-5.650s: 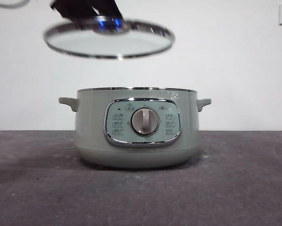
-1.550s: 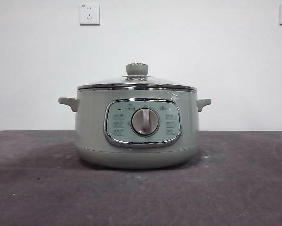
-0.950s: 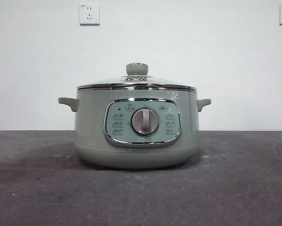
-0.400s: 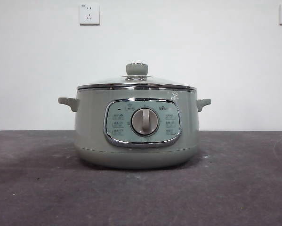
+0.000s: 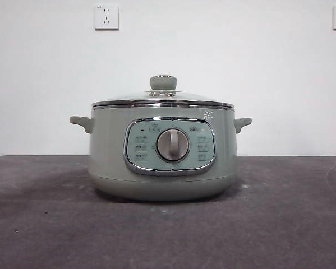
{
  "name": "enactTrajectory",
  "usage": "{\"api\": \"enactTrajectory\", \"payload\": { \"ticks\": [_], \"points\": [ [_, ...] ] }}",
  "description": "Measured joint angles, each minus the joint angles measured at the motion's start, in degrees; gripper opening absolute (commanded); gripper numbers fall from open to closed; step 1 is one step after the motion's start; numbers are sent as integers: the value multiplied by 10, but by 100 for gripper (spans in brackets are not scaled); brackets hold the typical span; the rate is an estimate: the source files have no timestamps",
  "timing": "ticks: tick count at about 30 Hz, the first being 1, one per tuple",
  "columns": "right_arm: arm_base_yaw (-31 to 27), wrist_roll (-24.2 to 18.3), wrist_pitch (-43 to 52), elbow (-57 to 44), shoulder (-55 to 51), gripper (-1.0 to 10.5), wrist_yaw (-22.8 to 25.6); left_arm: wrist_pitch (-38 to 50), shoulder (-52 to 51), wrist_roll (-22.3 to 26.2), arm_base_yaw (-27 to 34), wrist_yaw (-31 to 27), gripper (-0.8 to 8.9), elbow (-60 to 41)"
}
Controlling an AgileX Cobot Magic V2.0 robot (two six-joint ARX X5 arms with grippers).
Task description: Pick up the pumpkin,open the lid,put the pumpkin in the pot,close the lid
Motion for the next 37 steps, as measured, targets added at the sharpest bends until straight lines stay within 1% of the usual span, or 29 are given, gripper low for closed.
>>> {"api": "enactTrajectory", "payload": {
  "ticks": [2, 4, 6, 10, 14, 19, 22, 25, 28, 33, 37],
  "points": [
    [0, 0, 0, 0, 0, 0, 0, 31, -34, 0, 31, -1, -4, -14],
    [0, 0, 0, 0, 0, 1, 0, 73, -80, 0, 62, 0, -4, -48],
    [0, 0, -1, 0, 0, 0, 0, 123, -123, 0, 94, 2, -4, -97],
    [0, 0, -1, 0, -2, 0, 0, 245, -215, 0, 151, -11, -4, -234],
    [0, 0, -1, 0, -4, 0, 0, 361, -308, 0, 176, -57, -4, -389],
    [0, 0, -1, 0, -6, 1, 0, 462, -416, -2, 186, -103, -4, -564],
    [0, 0, -1, 0, -6, 1, 0, 494, -472, -7, 186, -144, -4, -654],
    [0, 0, -1, 0, -7, 0, 0, 498, -520, -16, 186, -182, -4, -730],
    [0, 0, -1, 0, -7, 1, 0, 497, -563, -26, 186, -208, -4, -791],
    [0, 0, -1, 0, -7, 0, 0, 499, -616, -33, 186, -217, -4, -859],
    [0, 0, -1, 0, -7, 0, 0, 496, -639, -40, 186, -223, -3, -900]
  ]
}}
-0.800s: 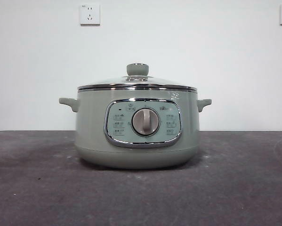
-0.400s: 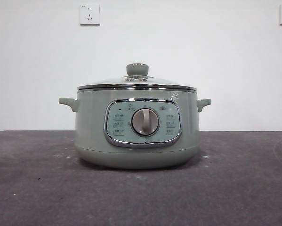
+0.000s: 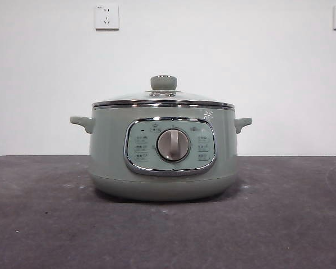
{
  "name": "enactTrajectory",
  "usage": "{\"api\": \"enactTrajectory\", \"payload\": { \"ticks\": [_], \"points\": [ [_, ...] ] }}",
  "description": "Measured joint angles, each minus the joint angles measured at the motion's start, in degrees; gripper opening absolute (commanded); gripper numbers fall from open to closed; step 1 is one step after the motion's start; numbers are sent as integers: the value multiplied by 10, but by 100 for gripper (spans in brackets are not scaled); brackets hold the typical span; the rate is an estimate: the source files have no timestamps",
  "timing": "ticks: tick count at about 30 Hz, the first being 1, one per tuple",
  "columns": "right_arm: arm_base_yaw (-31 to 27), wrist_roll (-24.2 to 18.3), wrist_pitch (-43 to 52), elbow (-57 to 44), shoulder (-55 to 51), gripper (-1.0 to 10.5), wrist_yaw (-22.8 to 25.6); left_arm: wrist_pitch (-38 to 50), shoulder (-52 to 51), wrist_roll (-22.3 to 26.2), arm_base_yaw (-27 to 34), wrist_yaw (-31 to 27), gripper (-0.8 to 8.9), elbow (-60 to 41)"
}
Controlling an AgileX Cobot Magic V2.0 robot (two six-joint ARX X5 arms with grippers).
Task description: Pick up the pumpkin,open the lid,put the pumpkin in the pot,close the lid
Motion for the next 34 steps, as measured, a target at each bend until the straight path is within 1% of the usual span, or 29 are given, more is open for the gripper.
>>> {"api": "enactTrajectory", "payload": {
  "ticks": [4, 10, 15, 34],
  "points": [
    [0, 0, 0, 0, 0, 0, 0, -17, -19, -11, 0, 0, -3, -27],
    [0, 0, 0, 0, 0, 0, 0, -92, -35, -31, 0, 0, -4, -27],
    [0, 0, 0, 0, 0, 1, 0, -93, -35, -37, 0, 10, -4, -27],
    [0, 0, 0, 0, 0, 1, 0, -93, -35, -40, 0, 11, -4, -27]
  ]
}}
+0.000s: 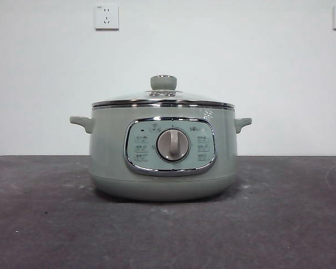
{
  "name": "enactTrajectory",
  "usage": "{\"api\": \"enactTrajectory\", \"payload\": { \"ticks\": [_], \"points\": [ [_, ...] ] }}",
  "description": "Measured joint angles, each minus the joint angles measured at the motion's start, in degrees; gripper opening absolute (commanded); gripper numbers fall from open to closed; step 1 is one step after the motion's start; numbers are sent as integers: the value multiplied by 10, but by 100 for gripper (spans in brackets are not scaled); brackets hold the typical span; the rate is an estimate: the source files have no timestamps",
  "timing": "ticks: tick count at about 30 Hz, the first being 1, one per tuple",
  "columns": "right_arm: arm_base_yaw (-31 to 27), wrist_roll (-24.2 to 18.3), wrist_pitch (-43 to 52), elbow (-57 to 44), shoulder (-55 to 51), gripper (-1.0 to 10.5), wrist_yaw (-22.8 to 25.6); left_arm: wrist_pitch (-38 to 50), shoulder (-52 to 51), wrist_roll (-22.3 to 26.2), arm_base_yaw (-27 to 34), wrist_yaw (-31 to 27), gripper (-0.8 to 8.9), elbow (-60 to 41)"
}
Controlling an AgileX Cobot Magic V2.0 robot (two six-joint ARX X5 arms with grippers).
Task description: Pick up the pumpkin,open the lid,put the pumpkin in the pot,close the lid
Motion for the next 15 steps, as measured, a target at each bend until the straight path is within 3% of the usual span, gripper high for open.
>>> {"api": "enactTrajectory", "payload": {
  "ticks": [3, 7, 12, 15],
  "points": [
    [-12, -11, 1, 0, -3, 0, 11, 0, 0, 0, 0, 0, -4, 0],
    [-72, -46, 34, -2, -35, 1, 8, 0, 0, 0, 0, 0, -3, 0],
    [-188, -52, 164, -48, -124, 0, -84, 0, 0, 0, 0, 2, -4, 0],
    [-258, -55, 235, -111, -191, 0, -88, 0, 0, 0, 0, 2, -4, 0]
  ]
}}
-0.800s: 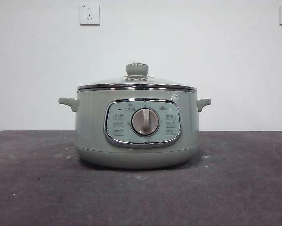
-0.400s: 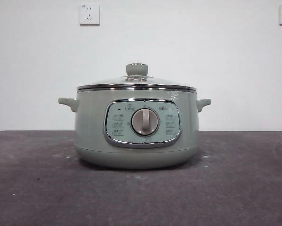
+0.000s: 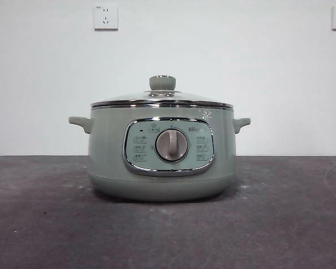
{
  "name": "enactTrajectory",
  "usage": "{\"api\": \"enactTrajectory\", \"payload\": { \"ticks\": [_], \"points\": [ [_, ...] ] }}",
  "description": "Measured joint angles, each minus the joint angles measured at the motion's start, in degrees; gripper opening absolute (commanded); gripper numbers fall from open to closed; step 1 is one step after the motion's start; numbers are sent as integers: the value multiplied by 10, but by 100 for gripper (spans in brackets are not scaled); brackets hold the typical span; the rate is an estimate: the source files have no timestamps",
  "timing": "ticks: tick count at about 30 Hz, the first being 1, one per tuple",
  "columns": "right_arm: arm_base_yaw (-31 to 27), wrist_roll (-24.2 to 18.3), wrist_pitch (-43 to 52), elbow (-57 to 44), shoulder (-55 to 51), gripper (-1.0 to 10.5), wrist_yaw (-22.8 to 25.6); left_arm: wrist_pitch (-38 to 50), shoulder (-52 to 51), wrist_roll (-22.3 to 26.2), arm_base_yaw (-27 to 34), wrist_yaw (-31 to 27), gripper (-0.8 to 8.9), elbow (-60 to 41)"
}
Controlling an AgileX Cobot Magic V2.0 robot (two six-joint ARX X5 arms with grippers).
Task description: Pick up the pumpkin,open the lid,put the pumpkin in the pot,close the lid
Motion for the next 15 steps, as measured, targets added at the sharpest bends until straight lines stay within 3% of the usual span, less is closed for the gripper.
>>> {"api": "enactTrajectory", "payload": {
  "ticks": [7, 15],
  "points": [
    [-79, -8, 189, -230, -139, 1, 0, 0, 0, 0, 0, 0, -4, 0],
    [-88, -6, 360, -506, -271, 0, 0, 0, 0, 0, 0, 0, -4, 0]
  ]
}}
